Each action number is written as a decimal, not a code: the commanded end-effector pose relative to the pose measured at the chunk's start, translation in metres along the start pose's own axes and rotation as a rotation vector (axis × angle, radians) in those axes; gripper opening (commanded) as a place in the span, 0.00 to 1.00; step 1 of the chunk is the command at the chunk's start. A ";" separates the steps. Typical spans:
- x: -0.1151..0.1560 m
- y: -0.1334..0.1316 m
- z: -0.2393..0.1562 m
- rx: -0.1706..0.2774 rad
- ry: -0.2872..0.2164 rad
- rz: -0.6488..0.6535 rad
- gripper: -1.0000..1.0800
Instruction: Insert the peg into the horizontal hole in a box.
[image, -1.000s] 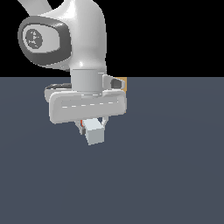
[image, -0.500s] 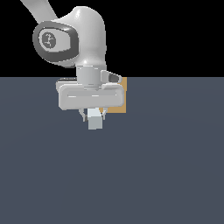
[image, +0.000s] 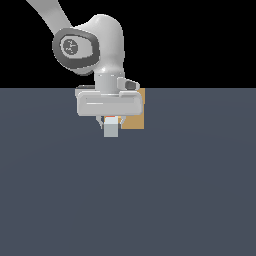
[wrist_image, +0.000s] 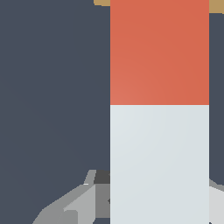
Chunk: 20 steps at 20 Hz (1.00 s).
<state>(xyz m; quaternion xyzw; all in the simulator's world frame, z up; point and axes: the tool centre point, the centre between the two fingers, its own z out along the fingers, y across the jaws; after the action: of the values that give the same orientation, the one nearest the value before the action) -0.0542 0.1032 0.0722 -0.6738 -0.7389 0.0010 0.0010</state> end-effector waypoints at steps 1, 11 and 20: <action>0.008 0.004 -0.003 -0.003 0.000 0.027 0.00; 0.022 0.011 -0.006 -0.003 0.000 0.067 0.00; 0.023 0.012 -0.007 -0.006 0.002 0.068 0.00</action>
<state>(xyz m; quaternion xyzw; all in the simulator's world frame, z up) -0.0454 0.1265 0.0776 -0.6985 -0.7156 0.0002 0.0007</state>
